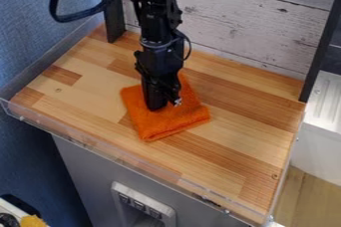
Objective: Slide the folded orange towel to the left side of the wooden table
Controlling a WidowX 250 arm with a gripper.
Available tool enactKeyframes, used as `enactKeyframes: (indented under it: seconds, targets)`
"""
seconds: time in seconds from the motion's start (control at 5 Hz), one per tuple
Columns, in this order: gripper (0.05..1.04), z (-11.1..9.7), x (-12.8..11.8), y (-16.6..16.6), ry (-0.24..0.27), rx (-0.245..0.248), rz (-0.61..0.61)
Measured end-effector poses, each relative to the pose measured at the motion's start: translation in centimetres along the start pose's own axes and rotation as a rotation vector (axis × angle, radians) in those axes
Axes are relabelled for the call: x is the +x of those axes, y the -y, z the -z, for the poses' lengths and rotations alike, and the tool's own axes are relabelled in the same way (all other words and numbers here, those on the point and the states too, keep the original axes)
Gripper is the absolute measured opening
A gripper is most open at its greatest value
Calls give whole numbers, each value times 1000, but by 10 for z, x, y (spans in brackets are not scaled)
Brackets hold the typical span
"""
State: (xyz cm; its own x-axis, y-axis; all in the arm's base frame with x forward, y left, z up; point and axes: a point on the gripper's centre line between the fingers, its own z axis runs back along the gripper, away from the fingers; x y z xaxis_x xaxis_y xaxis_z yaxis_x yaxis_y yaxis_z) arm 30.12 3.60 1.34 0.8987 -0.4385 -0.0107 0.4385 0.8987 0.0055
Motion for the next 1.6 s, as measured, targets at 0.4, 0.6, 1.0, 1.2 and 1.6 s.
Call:
enactKeyframes:
  seconds: [0.4,0.6,1.0,1.2,1.6]
  targets:
    - [59,-1,-12,-19,-6,4,-109]
    - [59,-2,-18,-38,0,5,-177]
    - [59,-1,-40,-61,3,-6,-315]
    - [59,-1,-49,-69,8,-13,-376]
    - [85,0,-72,-89,18,-15,-440]
